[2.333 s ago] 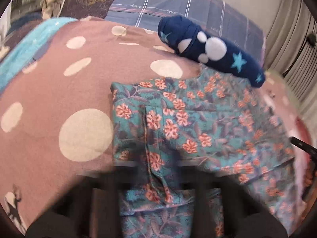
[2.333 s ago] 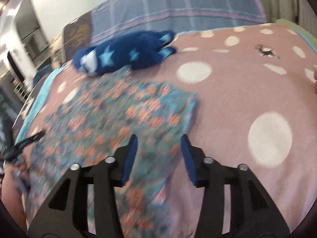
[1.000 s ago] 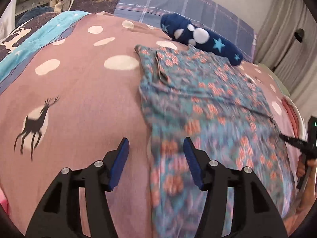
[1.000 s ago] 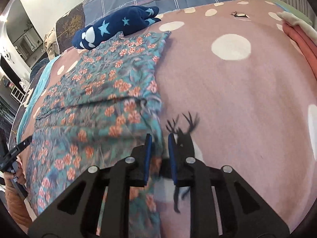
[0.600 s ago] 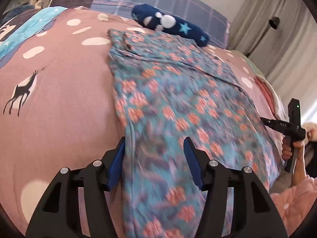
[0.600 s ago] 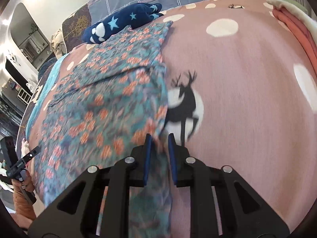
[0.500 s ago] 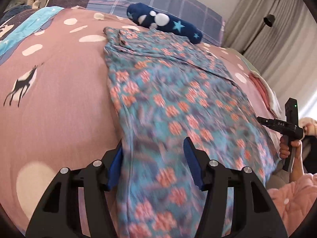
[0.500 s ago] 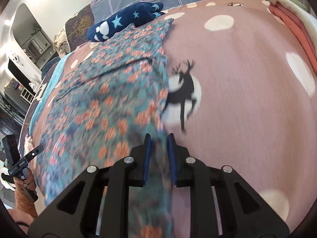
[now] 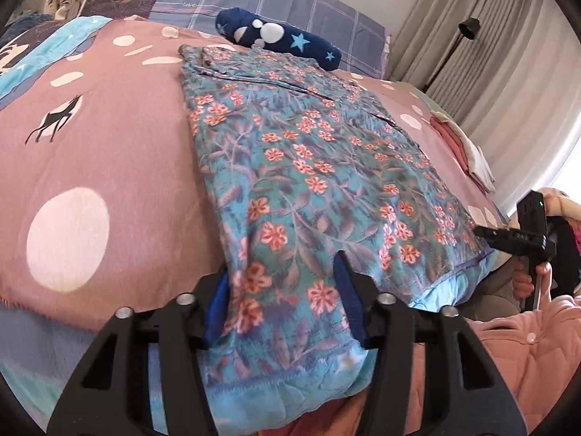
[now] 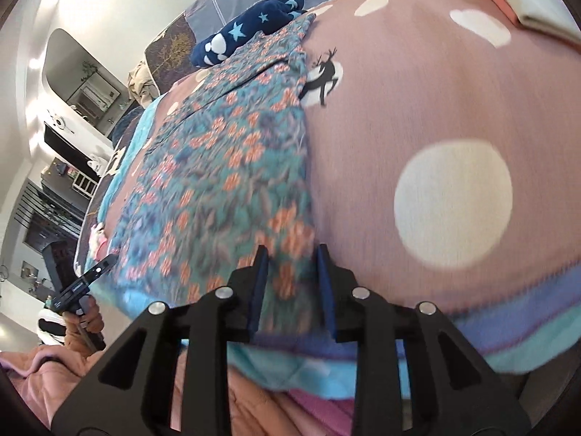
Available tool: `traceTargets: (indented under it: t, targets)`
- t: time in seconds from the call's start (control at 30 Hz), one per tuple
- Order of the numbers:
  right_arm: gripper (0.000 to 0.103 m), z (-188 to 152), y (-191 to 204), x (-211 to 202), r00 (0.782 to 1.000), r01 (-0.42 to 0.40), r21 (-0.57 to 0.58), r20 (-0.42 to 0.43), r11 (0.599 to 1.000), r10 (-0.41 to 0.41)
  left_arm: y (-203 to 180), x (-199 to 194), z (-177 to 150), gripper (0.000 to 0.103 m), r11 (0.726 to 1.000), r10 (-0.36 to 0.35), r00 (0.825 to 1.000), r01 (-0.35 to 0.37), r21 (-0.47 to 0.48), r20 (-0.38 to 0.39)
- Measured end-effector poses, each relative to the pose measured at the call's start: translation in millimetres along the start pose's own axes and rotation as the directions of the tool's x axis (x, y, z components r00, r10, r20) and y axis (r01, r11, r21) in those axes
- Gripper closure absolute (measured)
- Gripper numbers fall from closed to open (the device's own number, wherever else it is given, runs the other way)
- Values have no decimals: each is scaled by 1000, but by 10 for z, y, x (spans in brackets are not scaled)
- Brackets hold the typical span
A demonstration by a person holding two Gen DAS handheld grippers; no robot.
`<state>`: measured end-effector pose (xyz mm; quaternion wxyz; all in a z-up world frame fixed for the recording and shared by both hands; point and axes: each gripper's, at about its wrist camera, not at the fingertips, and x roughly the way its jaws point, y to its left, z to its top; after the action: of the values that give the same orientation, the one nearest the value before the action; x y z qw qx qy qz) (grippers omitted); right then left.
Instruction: Fold small clothes
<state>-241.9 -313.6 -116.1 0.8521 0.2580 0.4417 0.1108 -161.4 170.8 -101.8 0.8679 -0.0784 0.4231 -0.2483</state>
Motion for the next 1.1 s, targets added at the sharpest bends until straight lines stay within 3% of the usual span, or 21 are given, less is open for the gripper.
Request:
traceTargets:
  t: [0.03, 0.13, 0.23, 0.47, 0.53, 0.57, 0.6, 0.67, 0.77, 0.83, 0.97, 1.1]
  targets:
    - [71, -40, -6, -11, 1000, -17, 7, -3, 1000, 17, 17, 3, 1, 69, 1000, 19, 1000, -19, -8, -2]
    - [68, -57, -19, 4, 999, -47, 14, 2, 999, 47, 124, 18, 24, 78, 997, 22, 1000, -23, -67, -8]
    - [66, -8, -52, 50, 997, -80, 43, -1, 996, 80, 238, -1, 28, 79, 991, -10, 1000, 10, -133, 0]
    - [68, -24, -4, 38, 998, -52, -6, -44, 999, 52, 175, -27, -37, 76, 996, 15, 1000, -14, -90, 13]
    - [68, -12, -6, 82, 997, -62, 8, -42, 998, 62, 179, -27, -11, 101, 995, 26, 1000, -25, -93, 12]
    - [91, 3, 2, 105, 997, -61, 10, -47, 998, 61, 172, -62, 4, 101, 995, 42, 999, -40, -89, 21]
    - [99, 25, 33, 110, 996, -60, -1, -62, 998, 60, 144, -156, 41, 101, 996, 45, 997, -41, -81, 58]
    - [99, 89, 96, -15, 996, -84, -14, -24, 996, 83, 101, -370, 139, 101, 997, 20, 990, -10, -72, 139]
    - [99, 278, 197, -486, 970, -200, -47, 134, 979, 204, -36, -770, 334, 101, 998, -49, 959, 59, -28, 280]
    - [99, 378, 274, -750, 938, -260, -83, 217, 962, 272, -175, -956, 419, 101, 998, -57, 940, 51, 26, 336]
    - [99, 385, 357, -1083, 904, -269, -134, 307, 954, 298, -361, -1135, 413, 101, 996, -74, 929, 49, 78, 364]
    - [99, 341, 304, -1296, 874, -298, -141, 358, 944, 329, -368, -1204, 405, 101, 998, -57, 924, 40, 53, 378]
